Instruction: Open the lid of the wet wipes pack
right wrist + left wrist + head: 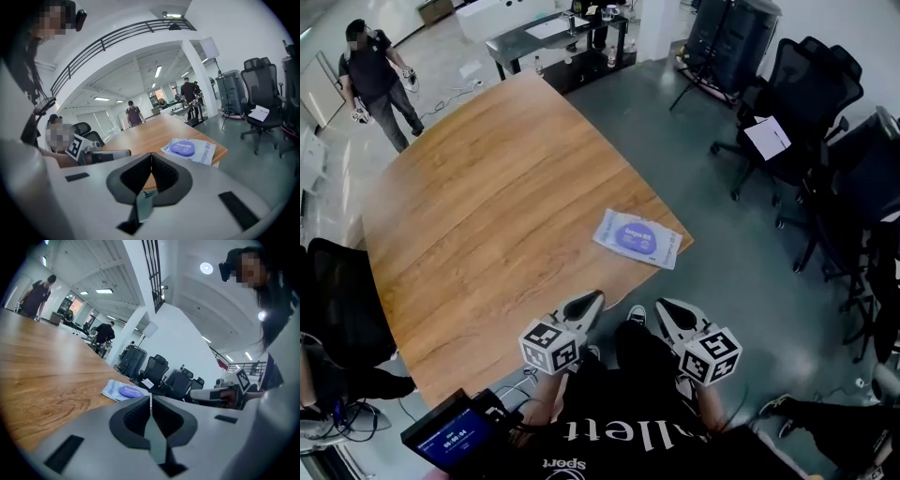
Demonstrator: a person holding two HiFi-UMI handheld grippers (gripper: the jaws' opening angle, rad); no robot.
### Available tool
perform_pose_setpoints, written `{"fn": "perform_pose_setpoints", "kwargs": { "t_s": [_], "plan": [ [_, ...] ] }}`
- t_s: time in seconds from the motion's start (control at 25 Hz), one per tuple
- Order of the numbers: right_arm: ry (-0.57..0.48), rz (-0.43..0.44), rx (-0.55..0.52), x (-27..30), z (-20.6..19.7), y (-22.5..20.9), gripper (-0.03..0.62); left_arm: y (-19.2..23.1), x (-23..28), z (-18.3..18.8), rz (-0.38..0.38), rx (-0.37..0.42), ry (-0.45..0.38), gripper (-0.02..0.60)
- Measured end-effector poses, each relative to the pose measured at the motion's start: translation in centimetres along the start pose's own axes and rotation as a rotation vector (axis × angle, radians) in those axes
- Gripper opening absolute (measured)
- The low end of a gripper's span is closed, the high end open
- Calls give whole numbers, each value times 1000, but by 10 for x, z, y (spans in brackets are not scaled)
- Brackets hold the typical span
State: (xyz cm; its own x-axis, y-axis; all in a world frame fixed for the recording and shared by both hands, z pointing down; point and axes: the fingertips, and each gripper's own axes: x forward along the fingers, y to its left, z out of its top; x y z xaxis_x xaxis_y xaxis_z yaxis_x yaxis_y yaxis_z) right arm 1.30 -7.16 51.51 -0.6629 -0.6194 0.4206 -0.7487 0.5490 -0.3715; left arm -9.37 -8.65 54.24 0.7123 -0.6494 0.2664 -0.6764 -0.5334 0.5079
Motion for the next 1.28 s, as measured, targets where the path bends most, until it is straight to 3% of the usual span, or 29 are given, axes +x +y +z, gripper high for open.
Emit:
{"fn": "perform_pose_setpoints", "kwargs": {
  "t_s": [0.36,0.52,0.72,0.88,1.08,1.28],
  "plan": [
    [218,133,-265,68,15,-69,9,49,105,8,126,-12,84,2],
    [262,196,-372,96,19,-80,9,74,127,5,203,-10,122,0],
    [329,211,-506,123,12,-93,16,97,141,-10,270,38,235,2],
    [374,223,-557,142,3,-94,60,107,147,-25,281,91,337,2],
    [458,224,-702,160,-18,-98,74,102,155,-24,265,164,455,0],
    [466,177,-804,169,-28,-102,75,97,160,-28,259,196,492,0]
  ]
}}
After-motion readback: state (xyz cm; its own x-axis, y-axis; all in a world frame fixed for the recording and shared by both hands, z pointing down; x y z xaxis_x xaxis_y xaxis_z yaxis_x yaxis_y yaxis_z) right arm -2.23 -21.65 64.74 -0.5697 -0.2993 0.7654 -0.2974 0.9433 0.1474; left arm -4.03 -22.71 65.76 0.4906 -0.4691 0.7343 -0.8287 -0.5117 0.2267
